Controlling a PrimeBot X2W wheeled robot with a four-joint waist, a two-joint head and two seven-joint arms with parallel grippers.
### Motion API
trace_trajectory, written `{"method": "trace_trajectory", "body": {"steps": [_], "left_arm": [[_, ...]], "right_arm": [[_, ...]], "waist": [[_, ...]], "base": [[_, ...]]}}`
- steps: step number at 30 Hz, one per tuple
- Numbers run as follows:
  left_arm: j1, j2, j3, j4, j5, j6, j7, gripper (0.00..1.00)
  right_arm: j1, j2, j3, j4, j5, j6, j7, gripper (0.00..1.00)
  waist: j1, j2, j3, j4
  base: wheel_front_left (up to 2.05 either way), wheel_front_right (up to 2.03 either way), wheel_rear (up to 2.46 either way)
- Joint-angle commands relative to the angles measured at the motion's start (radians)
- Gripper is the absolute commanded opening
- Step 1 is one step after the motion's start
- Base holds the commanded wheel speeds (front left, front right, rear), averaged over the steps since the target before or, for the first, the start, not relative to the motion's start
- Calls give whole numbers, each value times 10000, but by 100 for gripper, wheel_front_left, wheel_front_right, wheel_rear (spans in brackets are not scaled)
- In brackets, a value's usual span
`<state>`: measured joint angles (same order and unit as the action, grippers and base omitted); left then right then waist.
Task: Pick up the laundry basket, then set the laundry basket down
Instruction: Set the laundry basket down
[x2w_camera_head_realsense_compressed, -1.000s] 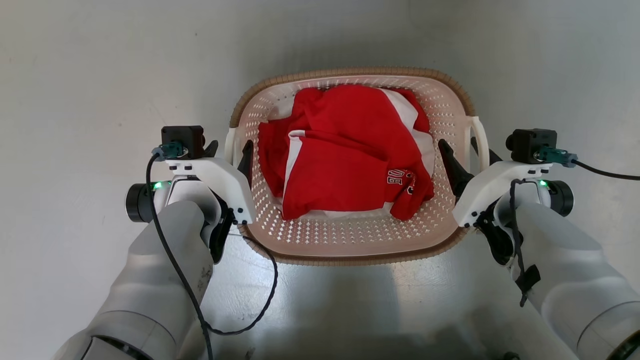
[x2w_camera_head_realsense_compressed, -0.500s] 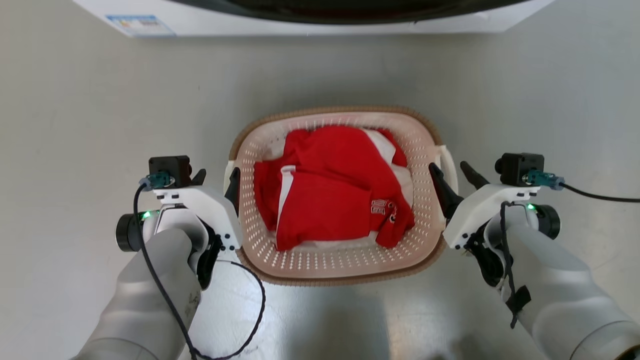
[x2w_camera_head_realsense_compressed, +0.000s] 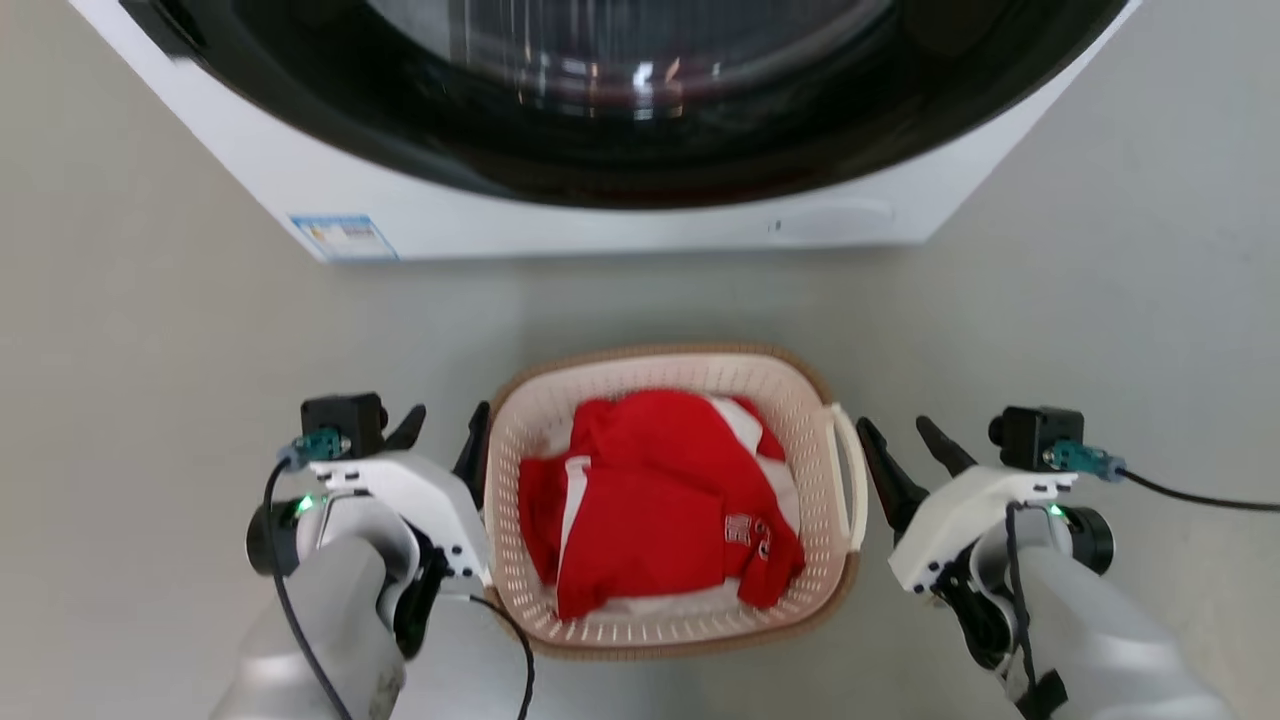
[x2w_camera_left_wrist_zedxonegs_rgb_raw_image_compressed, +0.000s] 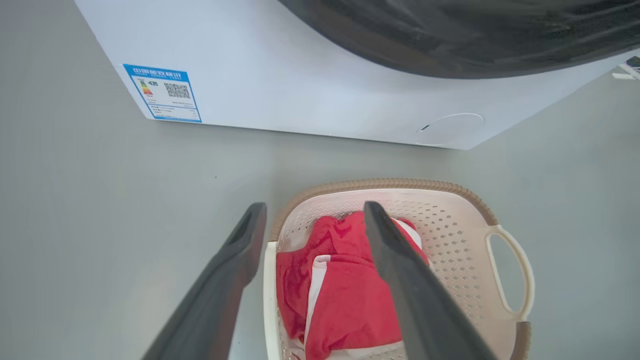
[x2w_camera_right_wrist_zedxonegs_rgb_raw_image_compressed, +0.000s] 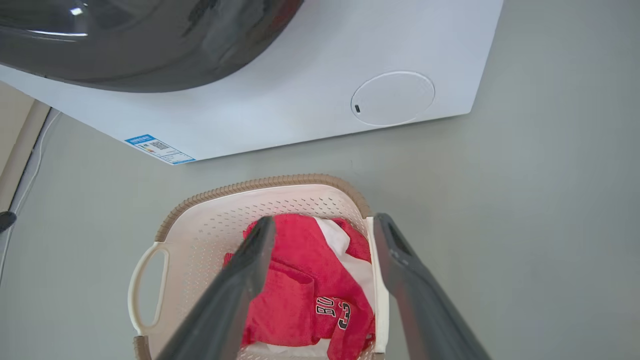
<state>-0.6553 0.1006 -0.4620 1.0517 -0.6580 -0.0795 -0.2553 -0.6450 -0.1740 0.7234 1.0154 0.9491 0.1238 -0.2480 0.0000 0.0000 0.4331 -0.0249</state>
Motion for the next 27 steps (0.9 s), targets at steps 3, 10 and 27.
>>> {"method": "trace_trajectory", "body": {"steps": [3,10,27], "left_arm": [[656,278,664,-574,466,-89,-64,100],[1675,329,1526,-1403,1191,-124,-64,100],[3738,2,3313,-4208,2775,-156,-64,100]], "right_arm": [[745,-65,-413,-682,-689,69,-137,100],[1569,-21,-1459,-1634,-1825,69,-137,100],[3499,238,-4200,-4141,-4272,69,-137,100]], "waist": [[0,0,-1359,-20],[0,0,-2473,-56],[0,0,-4084,-78]], "base": [[0,0,0],[0,0,0],[0,0,0]]}}
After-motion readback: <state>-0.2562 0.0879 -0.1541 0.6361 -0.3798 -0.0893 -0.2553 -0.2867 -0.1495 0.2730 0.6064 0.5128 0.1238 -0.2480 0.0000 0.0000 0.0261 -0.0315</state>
